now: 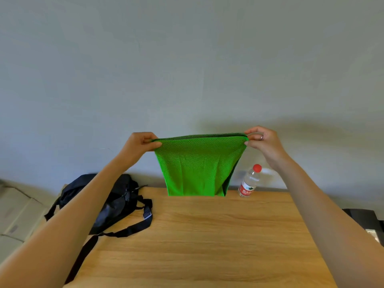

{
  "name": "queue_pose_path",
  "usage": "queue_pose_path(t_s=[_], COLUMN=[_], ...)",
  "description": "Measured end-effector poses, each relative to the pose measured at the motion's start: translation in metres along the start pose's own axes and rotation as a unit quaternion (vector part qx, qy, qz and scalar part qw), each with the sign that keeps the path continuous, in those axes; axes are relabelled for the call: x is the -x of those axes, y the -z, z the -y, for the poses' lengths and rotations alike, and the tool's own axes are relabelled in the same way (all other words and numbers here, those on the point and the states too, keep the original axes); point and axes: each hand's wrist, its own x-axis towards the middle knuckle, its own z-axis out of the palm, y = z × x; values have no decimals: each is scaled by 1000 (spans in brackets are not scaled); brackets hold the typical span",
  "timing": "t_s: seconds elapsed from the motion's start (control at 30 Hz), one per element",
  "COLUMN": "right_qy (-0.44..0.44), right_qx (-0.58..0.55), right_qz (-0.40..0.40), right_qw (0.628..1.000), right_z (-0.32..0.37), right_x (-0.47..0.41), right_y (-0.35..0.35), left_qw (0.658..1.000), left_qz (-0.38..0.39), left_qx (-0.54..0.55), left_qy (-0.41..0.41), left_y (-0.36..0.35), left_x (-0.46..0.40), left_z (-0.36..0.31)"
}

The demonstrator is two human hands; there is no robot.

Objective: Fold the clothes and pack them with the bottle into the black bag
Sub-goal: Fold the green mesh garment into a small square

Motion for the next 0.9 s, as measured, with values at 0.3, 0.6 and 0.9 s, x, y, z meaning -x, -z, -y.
queue_pose_path(t_s=[0.3,0.6,0.9], right_qy=[-117,-234,-296], right_qx=[37,44,48], right_qz=[74,166,144], right_qw=[990,957,943], right_z=[-64,-148,-194], right_x=[57,122,124], right_y=[-17,-36,-63], left_qw=[991,977,963], left_qz=[52,102,83], left_qx=[-95,-64,-45], left_qy=[77,178,252], left_y=[-21,-56,-76], left_x=[61,133,144], left_z=[63,141,191])
